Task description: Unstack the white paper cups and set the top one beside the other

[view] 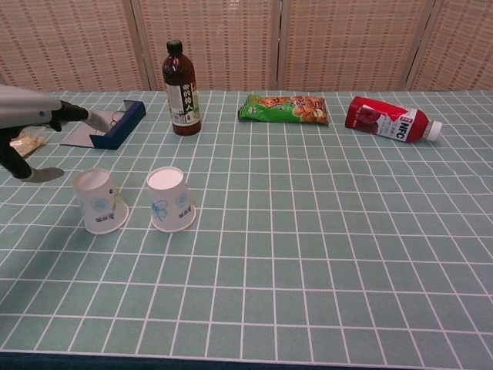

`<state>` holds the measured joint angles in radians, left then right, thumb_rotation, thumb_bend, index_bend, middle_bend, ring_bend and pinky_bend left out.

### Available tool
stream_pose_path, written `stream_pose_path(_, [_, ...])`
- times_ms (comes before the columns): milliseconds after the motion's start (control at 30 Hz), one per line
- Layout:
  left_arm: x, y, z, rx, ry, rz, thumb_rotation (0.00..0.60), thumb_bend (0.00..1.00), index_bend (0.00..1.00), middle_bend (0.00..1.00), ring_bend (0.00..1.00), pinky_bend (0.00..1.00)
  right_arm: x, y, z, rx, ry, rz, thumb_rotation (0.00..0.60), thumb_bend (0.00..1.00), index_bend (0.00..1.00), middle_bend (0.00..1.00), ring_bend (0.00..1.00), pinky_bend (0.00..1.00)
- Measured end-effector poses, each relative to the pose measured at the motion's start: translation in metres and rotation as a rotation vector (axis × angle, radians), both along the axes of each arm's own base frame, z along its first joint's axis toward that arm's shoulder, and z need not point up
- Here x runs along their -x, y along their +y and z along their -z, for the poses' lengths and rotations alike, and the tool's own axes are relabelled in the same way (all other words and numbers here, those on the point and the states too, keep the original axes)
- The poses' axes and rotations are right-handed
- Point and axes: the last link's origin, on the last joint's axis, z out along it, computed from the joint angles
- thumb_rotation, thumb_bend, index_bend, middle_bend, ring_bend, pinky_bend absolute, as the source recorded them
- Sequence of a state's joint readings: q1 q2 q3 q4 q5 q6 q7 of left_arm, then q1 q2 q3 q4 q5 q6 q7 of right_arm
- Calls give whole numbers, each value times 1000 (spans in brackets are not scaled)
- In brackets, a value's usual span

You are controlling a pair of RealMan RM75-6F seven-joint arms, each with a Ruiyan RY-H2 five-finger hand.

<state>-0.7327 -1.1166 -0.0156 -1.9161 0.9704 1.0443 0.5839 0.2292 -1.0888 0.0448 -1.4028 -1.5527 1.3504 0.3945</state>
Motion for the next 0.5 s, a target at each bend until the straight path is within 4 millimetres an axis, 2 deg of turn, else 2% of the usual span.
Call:
stream_pose_path(100, [-5,-8,-16,-46,13,6,600,406,133,98,79,170,-1,1,2,-6,5,-3,600,252,0,0,0,0])
stream_pose_path(200, [1,-14,-33,-96,25,-9,600,406,135,98,79,170,-2,2,4,-8,9,-5,600,251,0,0,0,0])
stream_pose_path(367, [21,-24,-50,-153,-21,-56,600,406,138,98,79,170,-3,3,6,-10,18,-6,600,252,0,0,0,0])
stream_pose_path(500, [47,-35,-65,-217,-81,-99,600,406,139,98,79,170,-4,3,10,-14,28,-2,600,251,0,0,0,0])
